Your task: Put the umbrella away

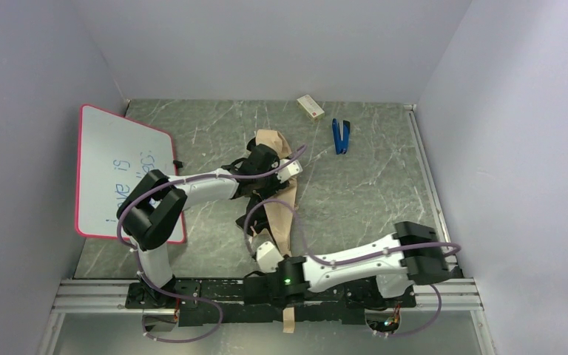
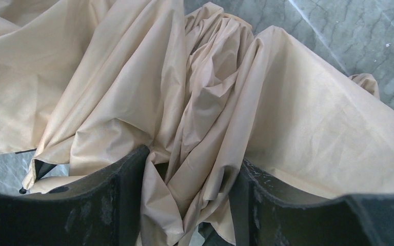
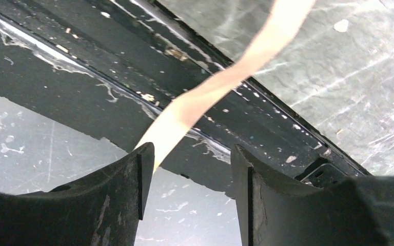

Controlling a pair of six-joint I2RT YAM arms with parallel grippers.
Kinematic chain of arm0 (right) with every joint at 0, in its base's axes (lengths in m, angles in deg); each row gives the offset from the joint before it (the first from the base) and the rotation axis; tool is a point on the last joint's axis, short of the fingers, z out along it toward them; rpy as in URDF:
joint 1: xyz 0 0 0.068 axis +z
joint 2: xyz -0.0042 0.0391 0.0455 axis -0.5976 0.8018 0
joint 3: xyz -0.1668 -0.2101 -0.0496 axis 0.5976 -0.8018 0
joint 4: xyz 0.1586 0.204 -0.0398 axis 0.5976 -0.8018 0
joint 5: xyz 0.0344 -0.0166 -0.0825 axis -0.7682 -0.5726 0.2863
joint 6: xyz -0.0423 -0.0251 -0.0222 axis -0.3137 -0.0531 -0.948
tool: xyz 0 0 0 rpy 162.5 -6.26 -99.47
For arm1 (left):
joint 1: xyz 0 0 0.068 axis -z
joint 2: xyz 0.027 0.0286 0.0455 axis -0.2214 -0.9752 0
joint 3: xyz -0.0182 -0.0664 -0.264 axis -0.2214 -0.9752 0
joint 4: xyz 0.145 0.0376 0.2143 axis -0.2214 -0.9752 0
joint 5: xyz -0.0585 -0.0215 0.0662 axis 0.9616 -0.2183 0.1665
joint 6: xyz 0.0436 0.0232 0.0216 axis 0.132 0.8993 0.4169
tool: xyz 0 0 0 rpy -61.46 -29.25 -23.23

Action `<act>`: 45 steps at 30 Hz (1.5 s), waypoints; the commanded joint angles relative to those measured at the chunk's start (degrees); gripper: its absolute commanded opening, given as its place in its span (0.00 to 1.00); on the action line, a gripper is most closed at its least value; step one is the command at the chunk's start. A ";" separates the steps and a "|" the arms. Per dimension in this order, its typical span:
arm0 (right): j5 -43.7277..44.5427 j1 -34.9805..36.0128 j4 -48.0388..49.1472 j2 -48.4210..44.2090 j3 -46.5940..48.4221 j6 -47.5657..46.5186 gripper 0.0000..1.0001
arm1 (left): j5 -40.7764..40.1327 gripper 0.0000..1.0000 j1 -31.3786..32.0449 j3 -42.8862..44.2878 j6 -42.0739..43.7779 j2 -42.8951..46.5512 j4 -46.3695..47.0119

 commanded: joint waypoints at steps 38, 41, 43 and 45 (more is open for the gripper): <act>-12.24 -69.04 64.50 -22.12 -20.10 -35.02 0.69 | 1.78 0.42 7.07 -22.87 15.32 14.75 22.43; -23.73 -74.70 57.46 -13.59 -9.03 -41.22 0.73 | 1.93 0.46 7.81 -22.69 14.40 15.42 22.03; -32.54 -77.20 56.75 -9.51 -4.65 -45.77 0.73 | 1.99 0.51 7.93 -22.49 12.61 16.90 21.98; -38.95 -78.17 56.56 -6.54 -1.58 -50.09 0.74 | 2.52 0.56 8.06 -22.40 10.81 19.09 21.73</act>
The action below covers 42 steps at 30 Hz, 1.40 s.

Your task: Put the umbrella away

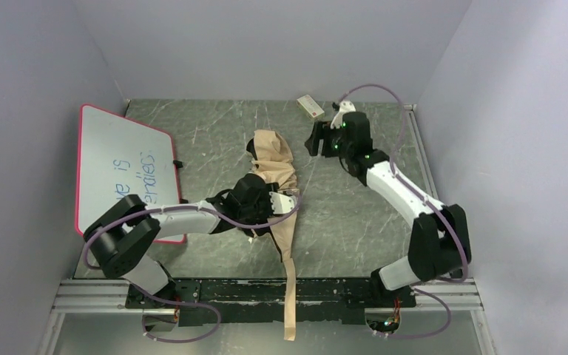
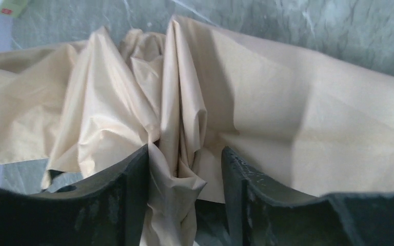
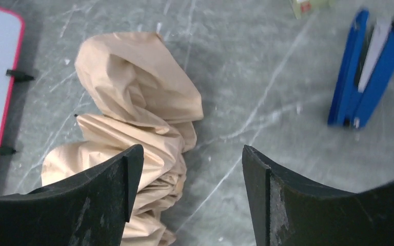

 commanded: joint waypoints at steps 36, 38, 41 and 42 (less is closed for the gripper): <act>-41.05 5.27 -41.63 43.04 39.74 -69.43 0.91 | -13.29 0.73 0.55 -6.41 -30.36 37.63 -14.00; -37.82 6.09 -39.71 42.95 37.59 -69.43 0.89 | -14.19 0.73 0.54 -5.71 -30.55 37.04 -14.12; -33.83 6.82 -36.33 41.94 32.88 -69.37 0.86 | -15.02 0.74 0.38 -5.09 -30.81 36.87 -13.63; -33.25 6.92 -35.31 41.51 31.45 -69.39 0.83 | -15.28 0.74 0.20 -4.92 -30.94 36.89 -13.38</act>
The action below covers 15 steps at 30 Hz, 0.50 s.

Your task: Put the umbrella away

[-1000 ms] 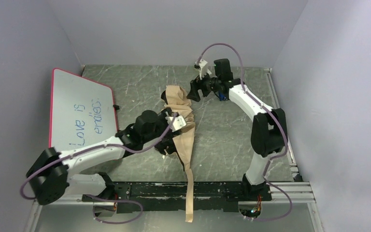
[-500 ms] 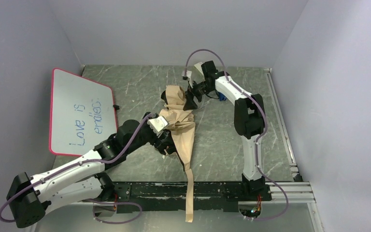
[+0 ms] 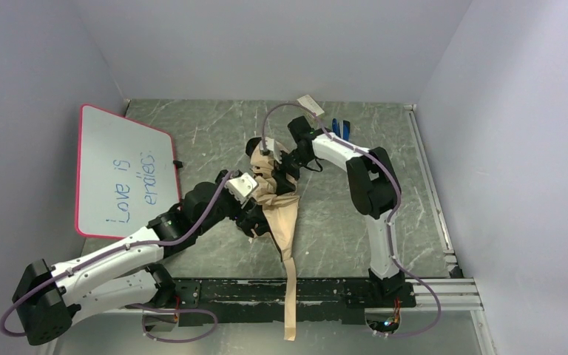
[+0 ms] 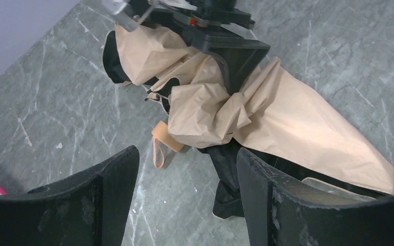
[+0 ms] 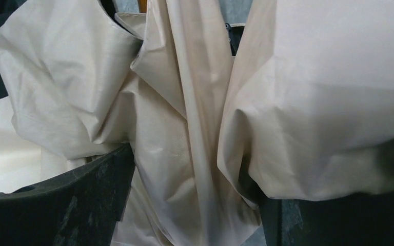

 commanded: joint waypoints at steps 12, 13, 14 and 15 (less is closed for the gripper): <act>19.80 5.77 28.17 -14.74 -29.56 3.93 0.42 | 6.52 0.75 -15.79 8.69 -4.33 -4.42 2.19; 21.40 6.59 30.53 -15.97 -31.82 3.97 0.41 | 7.05 0.75 -16.35 9.40 -4.14 -5.18 2.57; 23.41 7.59 32.88 -17.20 -34.00 3.98 0.40 | 8.12 0.75 -16.90 10.06 -3.96 -6.05 2.97; 25.39 8.59 35.52 -18.40 -36.43 3.98 0.39 | 9.33 0.75 -17.43 10.77 -3.57 -7.02 3.46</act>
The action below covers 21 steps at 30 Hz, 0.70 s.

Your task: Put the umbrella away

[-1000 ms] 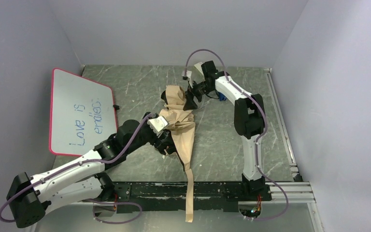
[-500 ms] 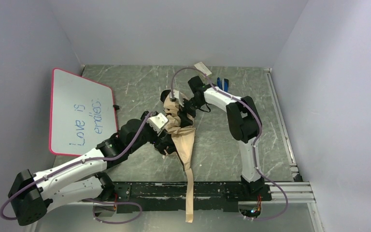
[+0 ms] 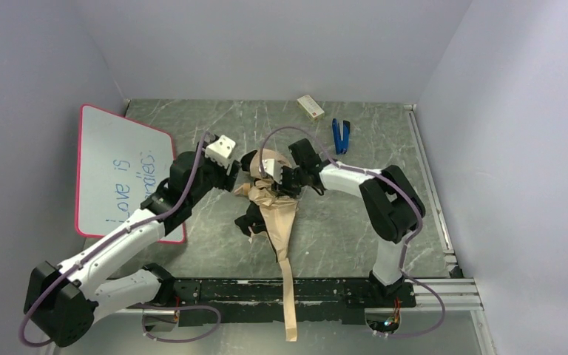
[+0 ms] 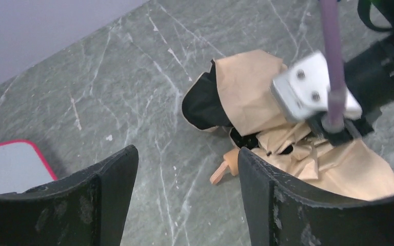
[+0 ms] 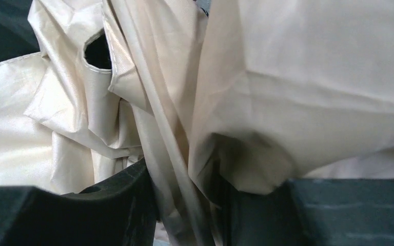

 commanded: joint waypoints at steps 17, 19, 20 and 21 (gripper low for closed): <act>30.29 17.51 47.05 -13.24 -40.43 -11.10 0.38 | 42.91 0.80 -6.71 24.35 26.58 -25.78 -15.57; 32.18 18.88 48.81 -12.60 -40.97 -12.85 0.38 | 46.44 0.81 -6.84 27.55 28.89 -28.61 -18.52; 32.94 19.19 50.17 -12.38 -41.46 -13.52 0.38 | 47.63 0.81 -6.83 29.11 29.42 -30.17 -20.28; 33.66 20.01 51.18 -12.29 -41.82 -14.09 0.38 | 49.01 0.82 -6.83 30.89 29.73 -31.76 -22.27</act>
